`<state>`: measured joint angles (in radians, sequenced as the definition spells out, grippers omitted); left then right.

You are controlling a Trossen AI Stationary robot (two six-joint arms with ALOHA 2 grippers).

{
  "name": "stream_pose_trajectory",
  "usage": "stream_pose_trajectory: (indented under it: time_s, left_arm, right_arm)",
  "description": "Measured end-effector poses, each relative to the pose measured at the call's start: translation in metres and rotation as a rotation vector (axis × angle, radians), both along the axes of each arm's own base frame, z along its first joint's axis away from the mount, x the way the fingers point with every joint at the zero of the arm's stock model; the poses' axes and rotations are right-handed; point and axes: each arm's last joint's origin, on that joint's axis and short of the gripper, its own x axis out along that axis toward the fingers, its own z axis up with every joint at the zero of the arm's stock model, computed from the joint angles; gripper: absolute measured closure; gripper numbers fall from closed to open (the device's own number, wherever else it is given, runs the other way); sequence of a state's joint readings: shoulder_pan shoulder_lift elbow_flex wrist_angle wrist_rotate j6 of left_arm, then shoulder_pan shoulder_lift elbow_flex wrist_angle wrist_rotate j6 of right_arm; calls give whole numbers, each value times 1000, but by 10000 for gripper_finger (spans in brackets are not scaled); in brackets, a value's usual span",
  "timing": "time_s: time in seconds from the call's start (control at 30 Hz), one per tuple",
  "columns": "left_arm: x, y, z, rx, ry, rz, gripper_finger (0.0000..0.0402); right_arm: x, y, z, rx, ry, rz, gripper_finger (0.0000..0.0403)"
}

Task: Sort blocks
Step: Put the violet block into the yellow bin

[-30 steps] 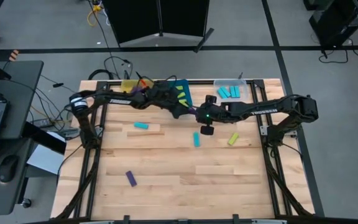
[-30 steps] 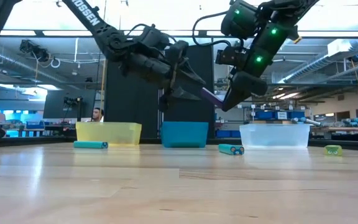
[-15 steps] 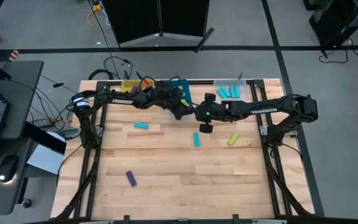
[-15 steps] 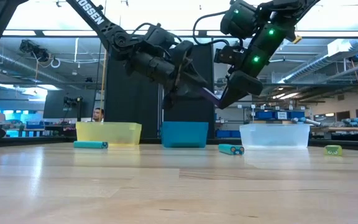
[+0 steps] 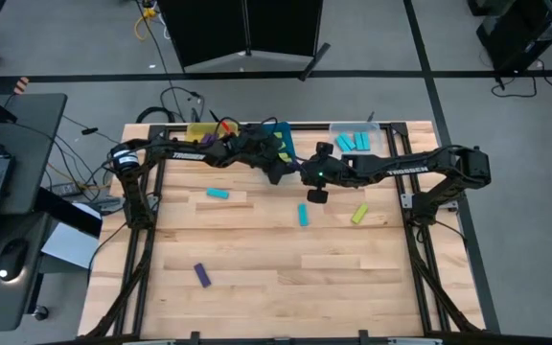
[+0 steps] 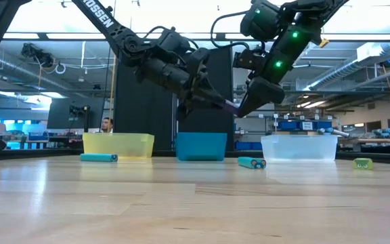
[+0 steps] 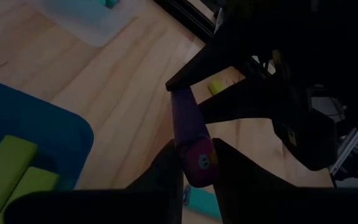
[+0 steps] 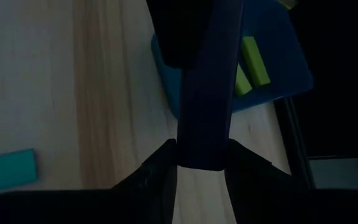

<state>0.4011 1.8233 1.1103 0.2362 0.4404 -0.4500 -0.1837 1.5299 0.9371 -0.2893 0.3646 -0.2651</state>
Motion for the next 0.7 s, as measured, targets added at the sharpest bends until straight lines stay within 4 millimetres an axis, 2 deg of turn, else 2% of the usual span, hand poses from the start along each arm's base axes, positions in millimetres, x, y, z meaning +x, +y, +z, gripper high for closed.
stream_pose_trajectory:
  time_s: [0.17,0.47,0.7]
  left_arm:
    - [-1,0,-1,25,4,-12,337]
    - [-5,15,3,65,-40,-4,343]
    - [-12,25,10,103,-66,-16,343]
  right_arm:
    - [0,0,0,7,-2,2,272]
    - [0,1,3,-52,-11,-57,215]
    - [-4,1,14,-78,-50,-72,201]
